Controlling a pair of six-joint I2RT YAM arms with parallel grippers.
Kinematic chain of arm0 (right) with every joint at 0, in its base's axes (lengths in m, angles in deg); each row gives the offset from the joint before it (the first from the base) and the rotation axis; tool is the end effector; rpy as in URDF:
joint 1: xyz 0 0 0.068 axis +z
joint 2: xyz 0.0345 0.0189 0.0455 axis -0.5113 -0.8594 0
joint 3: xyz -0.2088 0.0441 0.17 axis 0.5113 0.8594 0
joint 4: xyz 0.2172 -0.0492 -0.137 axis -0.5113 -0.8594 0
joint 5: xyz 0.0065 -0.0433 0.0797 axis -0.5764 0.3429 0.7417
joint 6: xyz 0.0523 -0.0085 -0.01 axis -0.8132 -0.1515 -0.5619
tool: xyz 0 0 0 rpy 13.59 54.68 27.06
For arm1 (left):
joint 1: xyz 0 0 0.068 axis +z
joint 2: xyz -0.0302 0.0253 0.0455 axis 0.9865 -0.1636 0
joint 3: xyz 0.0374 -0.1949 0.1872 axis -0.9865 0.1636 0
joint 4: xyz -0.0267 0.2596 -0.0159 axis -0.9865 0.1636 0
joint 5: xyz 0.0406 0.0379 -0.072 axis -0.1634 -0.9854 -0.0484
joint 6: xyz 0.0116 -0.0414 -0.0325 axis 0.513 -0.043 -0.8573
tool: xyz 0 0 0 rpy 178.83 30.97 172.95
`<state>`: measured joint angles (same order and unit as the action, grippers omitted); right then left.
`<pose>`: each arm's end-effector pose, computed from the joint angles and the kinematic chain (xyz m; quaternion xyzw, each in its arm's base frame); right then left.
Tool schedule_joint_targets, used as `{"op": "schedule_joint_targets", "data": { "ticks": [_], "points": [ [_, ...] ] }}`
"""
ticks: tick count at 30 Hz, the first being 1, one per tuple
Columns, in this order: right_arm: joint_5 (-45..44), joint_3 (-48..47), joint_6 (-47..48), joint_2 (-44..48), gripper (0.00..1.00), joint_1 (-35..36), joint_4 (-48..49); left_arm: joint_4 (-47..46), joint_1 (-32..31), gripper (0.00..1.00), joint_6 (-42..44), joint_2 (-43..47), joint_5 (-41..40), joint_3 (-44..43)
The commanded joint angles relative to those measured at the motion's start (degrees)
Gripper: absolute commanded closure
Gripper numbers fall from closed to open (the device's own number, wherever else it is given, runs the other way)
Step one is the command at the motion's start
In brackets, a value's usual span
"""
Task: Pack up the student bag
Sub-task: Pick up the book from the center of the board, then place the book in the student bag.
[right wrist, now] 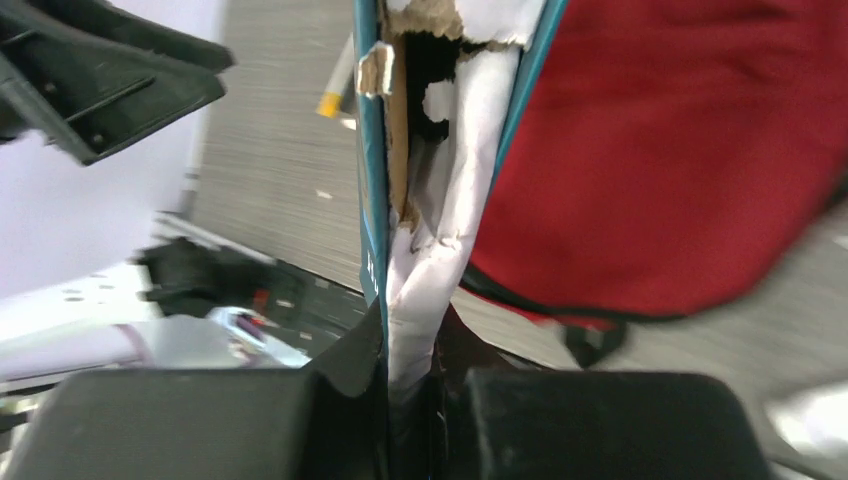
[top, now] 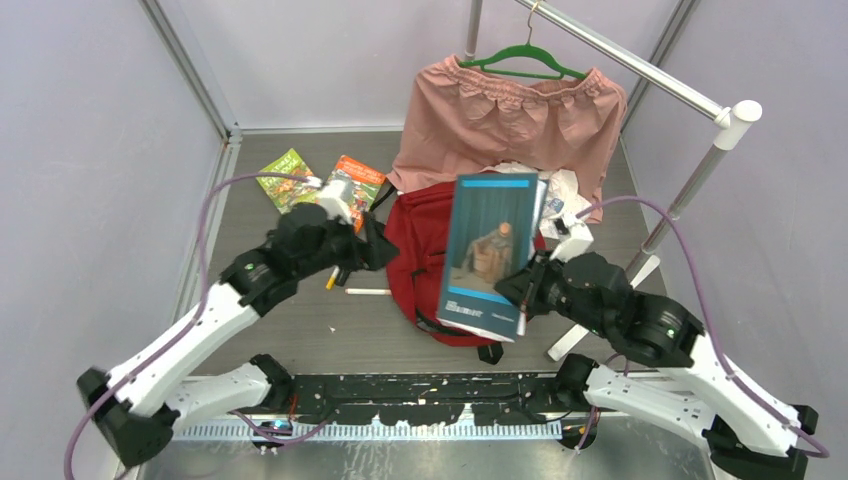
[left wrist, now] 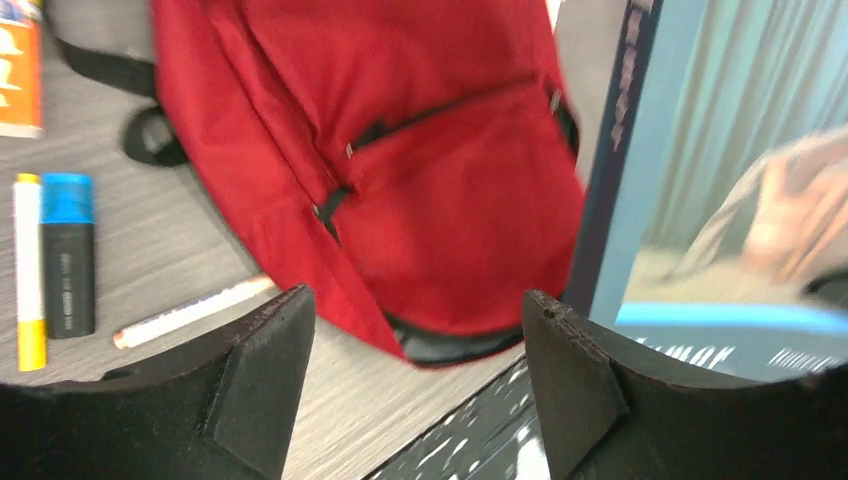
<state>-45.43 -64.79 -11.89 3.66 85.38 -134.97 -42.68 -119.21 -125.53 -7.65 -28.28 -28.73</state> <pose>0.0711 0.0868 0.3720 0.0070 0.8377 0.3626 0.4084 0.1566 -0.1270 0.3559 0.0097 0.8360 -0.3583 0.4155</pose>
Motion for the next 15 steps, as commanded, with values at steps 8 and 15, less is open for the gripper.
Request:
{"op": "schedule_joint_targets", "data": {
  "ticks": [8, 15],
  "points": [
    [-17.67, -12.48, -2.61, 5.74, 0.99, -0.14, -37.5, -5.84, -18.23, 0.3, 26.76, -21.51, 4.08, -0.17],
    [-17.48, -12.81, -2.42, 7.26, 0.99, -0.05, -36.43, -6.95, -23.96, 0.37, 37.91, -31.81, 1.95, -1.24]
  ]
}}
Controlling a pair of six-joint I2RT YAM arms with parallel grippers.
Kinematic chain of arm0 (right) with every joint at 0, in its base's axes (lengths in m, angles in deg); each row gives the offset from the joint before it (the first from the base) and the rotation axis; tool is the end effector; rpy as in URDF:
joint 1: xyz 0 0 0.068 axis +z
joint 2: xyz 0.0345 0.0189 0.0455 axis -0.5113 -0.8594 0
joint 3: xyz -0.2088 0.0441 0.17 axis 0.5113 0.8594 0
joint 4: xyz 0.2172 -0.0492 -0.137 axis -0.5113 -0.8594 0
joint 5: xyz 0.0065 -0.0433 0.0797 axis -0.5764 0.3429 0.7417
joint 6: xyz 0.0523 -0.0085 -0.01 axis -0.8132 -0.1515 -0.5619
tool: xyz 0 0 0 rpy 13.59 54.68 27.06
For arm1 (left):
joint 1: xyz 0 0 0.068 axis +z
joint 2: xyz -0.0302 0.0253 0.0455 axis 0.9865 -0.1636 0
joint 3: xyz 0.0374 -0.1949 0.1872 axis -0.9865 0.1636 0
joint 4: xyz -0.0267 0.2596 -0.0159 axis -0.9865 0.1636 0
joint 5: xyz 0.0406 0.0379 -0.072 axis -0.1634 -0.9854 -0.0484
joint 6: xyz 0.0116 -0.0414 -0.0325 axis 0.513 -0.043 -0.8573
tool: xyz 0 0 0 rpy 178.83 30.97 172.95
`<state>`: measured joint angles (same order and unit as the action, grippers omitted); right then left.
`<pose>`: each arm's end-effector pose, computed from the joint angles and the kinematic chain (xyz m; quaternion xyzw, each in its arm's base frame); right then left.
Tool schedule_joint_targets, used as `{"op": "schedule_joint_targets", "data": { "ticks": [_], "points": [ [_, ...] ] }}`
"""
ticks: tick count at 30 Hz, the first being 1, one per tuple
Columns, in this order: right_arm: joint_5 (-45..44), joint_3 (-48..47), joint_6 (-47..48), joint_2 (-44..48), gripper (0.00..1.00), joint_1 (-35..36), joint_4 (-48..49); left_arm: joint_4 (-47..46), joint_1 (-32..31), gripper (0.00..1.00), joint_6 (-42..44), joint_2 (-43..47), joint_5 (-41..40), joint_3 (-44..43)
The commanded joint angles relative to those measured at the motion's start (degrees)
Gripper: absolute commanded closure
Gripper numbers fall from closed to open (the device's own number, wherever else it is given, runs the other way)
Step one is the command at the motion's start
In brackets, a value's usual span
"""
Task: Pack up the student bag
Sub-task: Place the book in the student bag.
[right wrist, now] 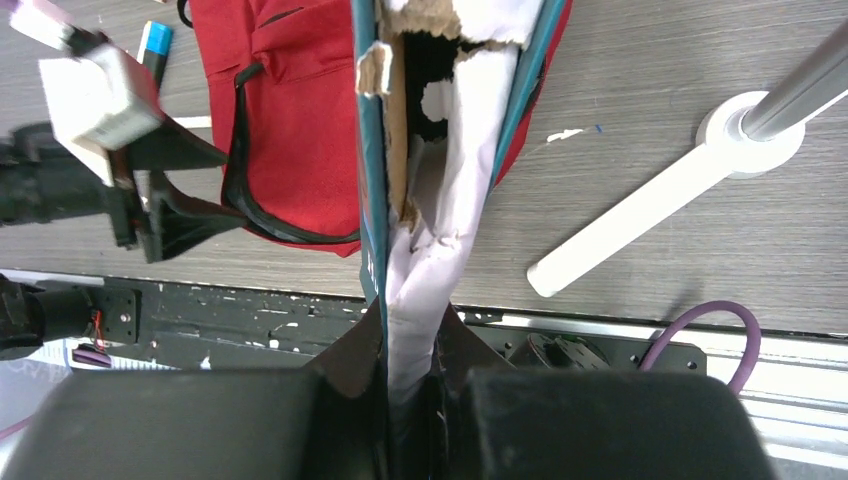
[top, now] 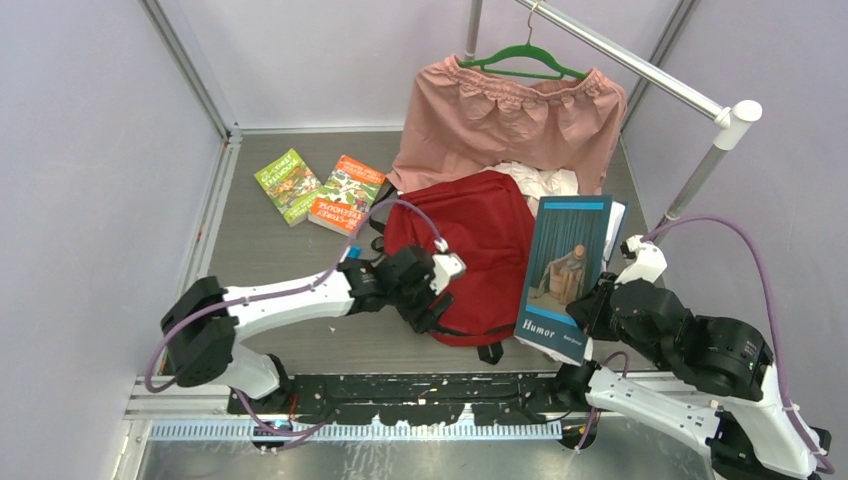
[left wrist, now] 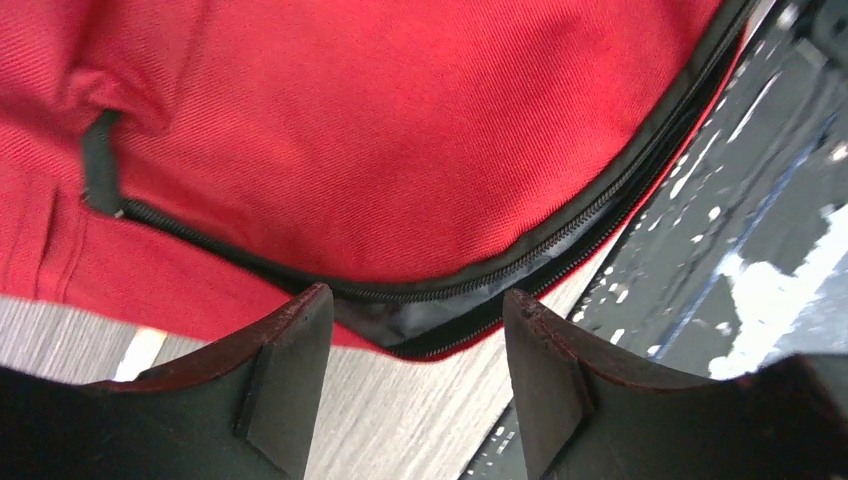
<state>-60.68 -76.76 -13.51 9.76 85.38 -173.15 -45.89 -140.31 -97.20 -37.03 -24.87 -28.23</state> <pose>0.0234 0.0043 0.3759 0.0500 0.8990 0.1601 0.4046 0.1485 -0.2614 0.2368 0.4061 0.8466 -0.2364 0.2499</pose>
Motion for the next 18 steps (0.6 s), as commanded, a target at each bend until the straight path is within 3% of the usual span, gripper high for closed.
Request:
{"op": "schedule_joint_targets", "data": {
  "ticks": [1, 14, 16, 18],
  "points": [
    [-1.54, -0.23, -0.78, 1.48, 0.99, -0.1, 2.52, -4.12, -3.27, 0.37, 11.08, -3.09, -2.59, -1.85],
    [0.1, 1.17, -1.26, 2.37, 0.99, -0.08, 3.51, -1.3, -3.43, 0.42, 16.13, -7.1, 1.79, -4.31],
    [0.48, 1.51, -1.2, 2.46, 0.99, -0.1, 3.6, -2.07, -3.47, 0.48, 15.88, -7.65, 1.89, -4.38],
    [1.09, 1.72, -1.04, 2.47, 0.99, -0.07, 3.76, -1.17, -3.46, 0.65, 16.26, -9.11, 2.51, -5.51]
  ]
}}
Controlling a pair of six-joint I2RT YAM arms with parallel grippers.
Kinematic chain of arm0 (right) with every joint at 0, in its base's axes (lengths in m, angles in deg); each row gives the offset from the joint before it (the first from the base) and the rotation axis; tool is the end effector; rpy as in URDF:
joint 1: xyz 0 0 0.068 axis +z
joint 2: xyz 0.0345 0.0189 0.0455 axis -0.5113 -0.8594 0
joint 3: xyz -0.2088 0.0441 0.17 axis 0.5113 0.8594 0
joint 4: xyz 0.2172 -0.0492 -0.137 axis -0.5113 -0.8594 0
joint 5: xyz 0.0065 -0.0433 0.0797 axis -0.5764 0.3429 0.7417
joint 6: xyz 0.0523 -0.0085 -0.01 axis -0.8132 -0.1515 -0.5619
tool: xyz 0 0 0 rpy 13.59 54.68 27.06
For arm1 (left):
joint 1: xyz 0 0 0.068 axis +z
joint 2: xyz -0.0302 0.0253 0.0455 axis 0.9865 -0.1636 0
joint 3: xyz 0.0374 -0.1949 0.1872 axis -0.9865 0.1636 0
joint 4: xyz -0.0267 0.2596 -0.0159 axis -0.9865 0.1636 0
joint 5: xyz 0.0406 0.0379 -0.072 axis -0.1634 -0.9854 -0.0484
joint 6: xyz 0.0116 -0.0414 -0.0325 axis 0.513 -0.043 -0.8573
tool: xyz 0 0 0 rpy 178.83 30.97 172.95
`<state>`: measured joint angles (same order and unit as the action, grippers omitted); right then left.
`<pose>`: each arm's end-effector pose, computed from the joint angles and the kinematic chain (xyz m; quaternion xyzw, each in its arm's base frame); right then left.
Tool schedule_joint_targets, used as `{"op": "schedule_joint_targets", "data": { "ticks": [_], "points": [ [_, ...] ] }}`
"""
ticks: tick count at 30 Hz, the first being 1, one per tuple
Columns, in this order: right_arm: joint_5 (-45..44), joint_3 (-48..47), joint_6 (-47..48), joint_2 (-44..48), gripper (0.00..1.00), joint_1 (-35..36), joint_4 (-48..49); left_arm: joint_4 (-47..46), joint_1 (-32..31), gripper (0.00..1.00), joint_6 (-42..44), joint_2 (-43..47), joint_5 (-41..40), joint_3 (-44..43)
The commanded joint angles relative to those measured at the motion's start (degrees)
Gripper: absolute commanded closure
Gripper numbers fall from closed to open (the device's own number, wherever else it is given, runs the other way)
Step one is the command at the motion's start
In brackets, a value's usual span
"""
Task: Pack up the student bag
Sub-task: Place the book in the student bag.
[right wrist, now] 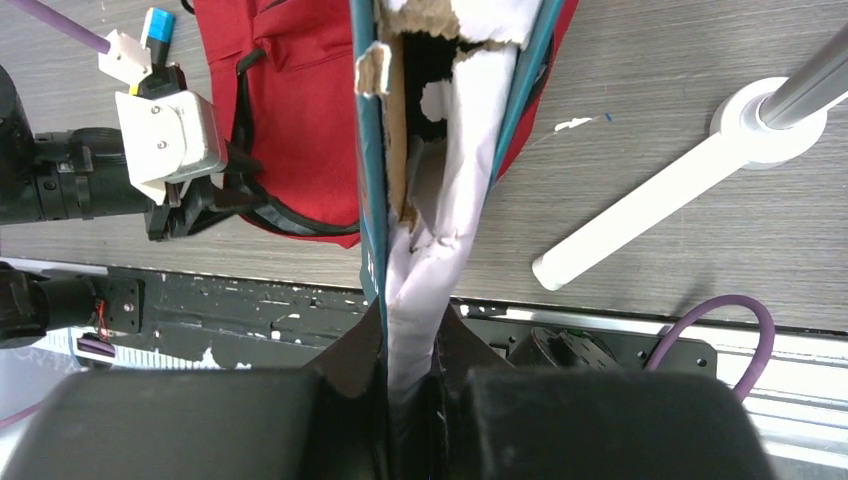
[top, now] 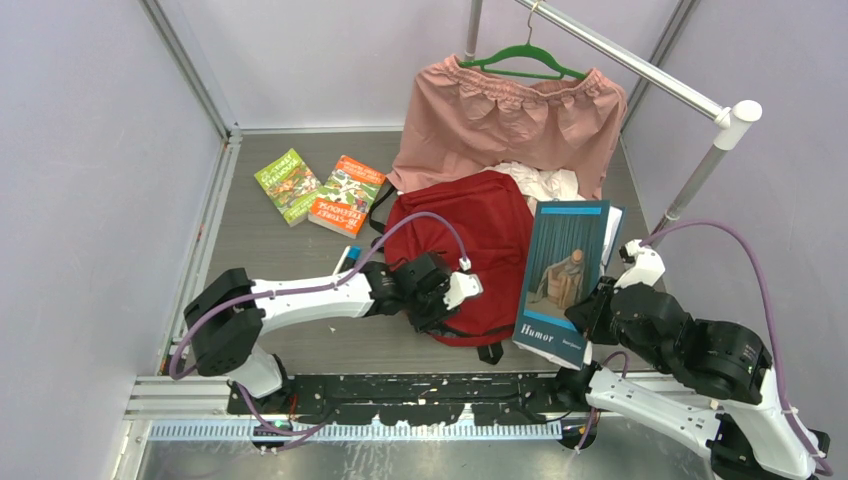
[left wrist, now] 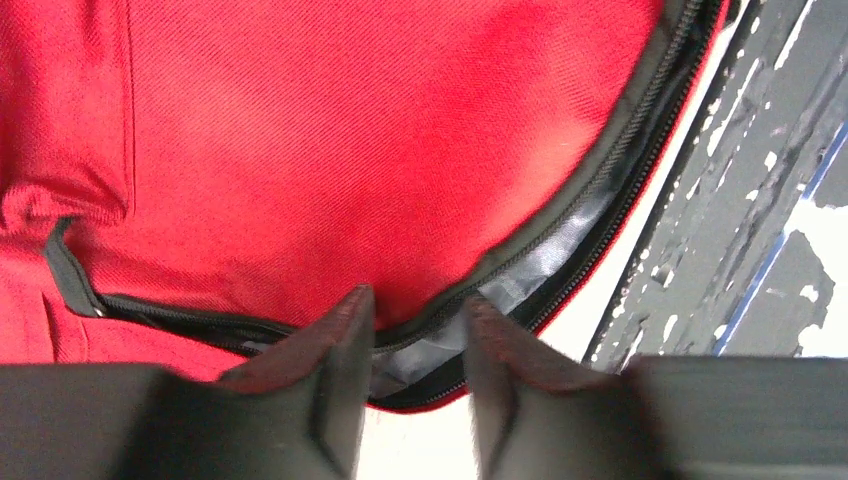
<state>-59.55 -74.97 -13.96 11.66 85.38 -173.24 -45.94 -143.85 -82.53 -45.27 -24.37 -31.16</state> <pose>0.0203 0.0010 0.3684 0.0498 0.9007 0.1679 0.3977 0.1425 -0.2915 0.2107 0.5421 0.7842 -0.1938 0.2314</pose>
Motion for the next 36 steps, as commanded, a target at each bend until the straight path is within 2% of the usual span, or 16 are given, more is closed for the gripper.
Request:
{"op": "schedule_joint_targets", "data": {
  "ticks": [1, 2, 3, 6, 10, 15, 20, 29, 33, 36],
  "points": [
    [0.41, -0.07, -0.27, 0.56, 0.99, -0.06, 3.93, -0.11, 0.09, 0.78, 1.99, -1.86, 2.24, -3.73],
    [0.97, -0.19, 0.04, 0.68, 0.99, -0.09, 3.96, 1.49, 0.13, 0.94, 2.46, -2.98, 2.22, -5.09],
    [1.99, -0.42, 0.5, 0.83, 0.99, -0.07, 4.08, 4.36, 0.17, 1.0, 2.97, -4.34, 1.75, -6.97],
    [6.71, -1.29, 2.97, 2.39, 0.99, -0.12, 5.26, 9.24, 0.8, 1.0, 1.34, -5.85, -1.16, -11.83],
    [15.72, -2.13, 6.56, 5.83, 0.99, -0.12, 9.06, 10.45, 5.62, 1.0, -3.18, -3.65, 3.17, -15.83],
    [27.36, -1.95, 8.87, 7.02, 0.99, -0.14, 12.31, -0.32, 14.61, 1.0, -14.26, 5.22, 9.06, -12.64],
    [37.12, 0.84, 9.9, 5.85, 0.99, -0.06, 15.16, -14.26, 21.63, 1.0, -25.05, 12.48, 8.31, -9.6],
    [48.88, 10.03, 12.38, 0.75, 0.99, -0.12, 19.25, -17.8, 23.01, 1.0, -28.22, 13.87, 5.96, -16.13],
    [49.01, 15.0, 12.35, -2.6, 0.99, -0.11, 22.27, -19.9, 23.01, 1.0, -29.19, 15.54, 7.41, -16.31],
    [49.78, 19.38, 9.6, -3.69, 0.99, -0.12, 28.81, -21.57, 23.01, 1.0, -29.65, 18.09, 8.2, -14.74]
  ]
}}
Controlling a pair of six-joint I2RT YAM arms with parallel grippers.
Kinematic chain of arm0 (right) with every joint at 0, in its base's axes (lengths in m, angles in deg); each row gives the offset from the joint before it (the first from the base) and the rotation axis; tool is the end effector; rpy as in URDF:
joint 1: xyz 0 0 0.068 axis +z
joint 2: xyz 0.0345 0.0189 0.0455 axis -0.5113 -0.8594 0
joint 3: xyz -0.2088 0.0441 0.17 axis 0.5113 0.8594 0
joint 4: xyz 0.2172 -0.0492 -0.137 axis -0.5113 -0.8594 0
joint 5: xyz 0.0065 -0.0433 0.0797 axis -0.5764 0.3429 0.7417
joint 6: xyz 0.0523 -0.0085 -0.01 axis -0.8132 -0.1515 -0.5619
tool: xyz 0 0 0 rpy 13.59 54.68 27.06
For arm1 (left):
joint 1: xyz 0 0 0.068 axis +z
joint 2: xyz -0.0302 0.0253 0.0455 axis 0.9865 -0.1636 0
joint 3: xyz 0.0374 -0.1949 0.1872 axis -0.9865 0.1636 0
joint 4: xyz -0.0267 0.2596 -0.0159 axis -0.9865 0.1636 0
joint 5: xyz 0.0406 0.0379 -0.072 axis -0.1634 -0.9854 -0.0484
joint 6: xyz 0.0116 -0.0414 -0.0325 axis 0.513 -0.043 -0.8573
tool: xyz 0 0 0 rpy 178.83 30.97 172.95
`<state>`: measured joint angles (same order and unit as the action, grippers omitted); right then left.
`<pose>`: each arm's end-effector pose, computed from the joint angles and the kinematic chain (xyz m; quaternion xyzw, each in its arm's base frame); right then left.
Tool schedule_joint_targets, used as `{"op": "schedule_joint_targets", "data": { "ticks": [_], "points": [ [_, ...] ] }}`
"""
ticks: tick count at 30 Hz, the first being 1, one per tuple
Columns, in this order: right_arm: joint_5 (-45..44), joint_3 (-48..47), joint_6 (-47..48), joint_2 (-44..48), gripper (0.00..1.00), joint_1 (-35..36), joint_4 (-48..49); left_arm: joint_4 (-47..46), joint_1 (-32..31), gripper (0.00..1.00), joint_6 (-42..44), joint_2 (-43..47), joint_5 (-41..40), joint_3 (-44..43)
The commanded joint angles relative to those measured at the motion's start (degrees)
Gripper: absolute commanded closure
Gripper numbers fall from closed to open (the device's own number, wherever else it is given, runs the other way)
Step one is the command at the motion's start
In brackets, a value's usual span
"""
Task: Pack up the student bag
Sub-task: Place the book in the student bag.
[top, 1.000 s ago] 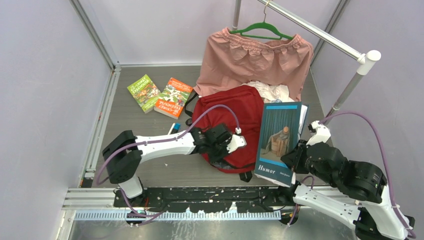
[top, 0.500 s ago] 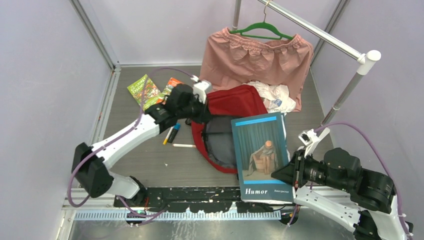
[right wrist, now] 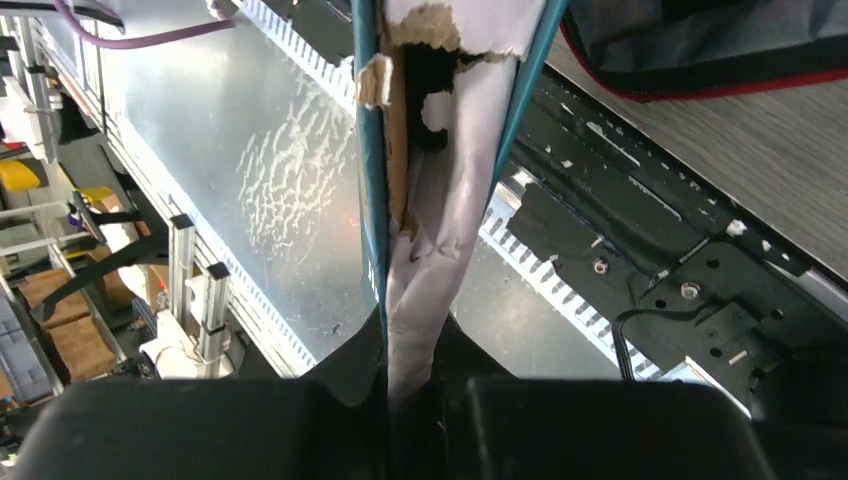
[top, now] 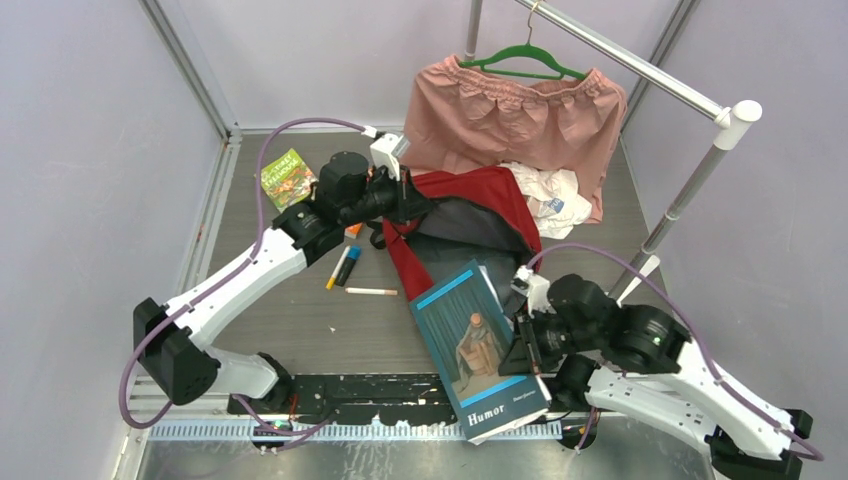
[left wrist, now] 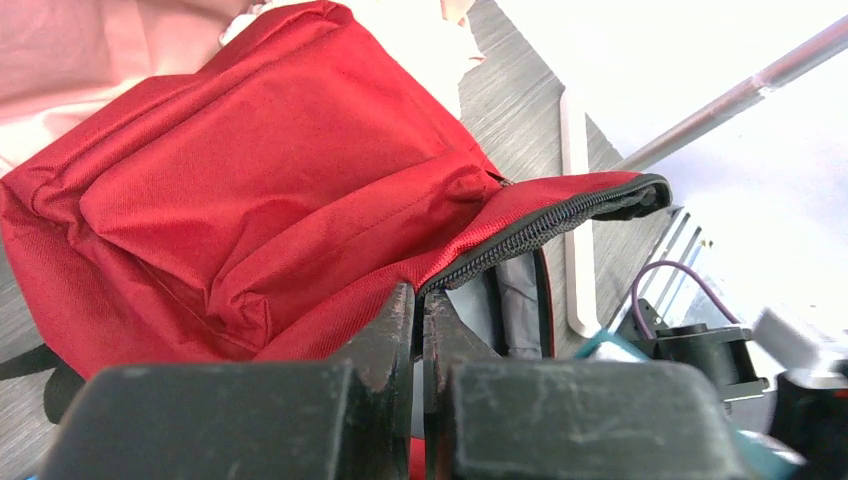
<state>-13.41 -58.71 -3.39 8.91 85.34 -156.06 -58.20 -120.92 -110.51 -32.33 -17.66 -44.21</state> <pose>0.0342 0.0686 0.3161 -0.1861 0.8977 0.3760 0.1349 0.2360 -0.2108 0.3755 0.1814 0.7814 -0.3922 0.4502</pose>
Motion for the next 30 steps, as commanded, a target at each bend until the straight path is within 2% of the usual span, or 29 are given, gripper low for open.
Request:
{"op": "schedule_joint_targets", "data": {
  "ticks": [1, 9, 13, 18, 26, 30],
  "points": [
    [3.93, 4.93, -2.66, -1.07, 0.99, -0.02, 15.95, -9.87, 0.04, 1.0, -1.69, 6.22, 1.73, -0.68],
    [7.18, 19.34, -21.64, -5.44, 0.99, -0.02, 42.95, -14.25, 0.08, 1.0, -0.36, 14.58, 4.46, 9.2],
    [5.86, 20.85, -24.41, -7.69, 0.99, -0.63, 47.21, -14.32, 0.08, 1.0, -0.04, 17.9, 5.1, 12.35],
    [-0.79, 19.28, -24.74, -5.54, 0.99, -2.89, 40.79, -14.41, 0.08, 1.0, -0.07, 21.49, 4.2, 16.31],
    [-16.46, 13.44, -23.68, 5.83, 0.99, -2.91, 22.07, -12.27, 0.08, 1.0, 1.54, 25.26, 2.37, 20.74],
    [-19.39, 13.49, -24.55, 4.68, 0.99, -2.92, 16.88, -12.01, 0.08, 1.0, 2.97, 27.6, 1.98, 21.76]
  ]
}}
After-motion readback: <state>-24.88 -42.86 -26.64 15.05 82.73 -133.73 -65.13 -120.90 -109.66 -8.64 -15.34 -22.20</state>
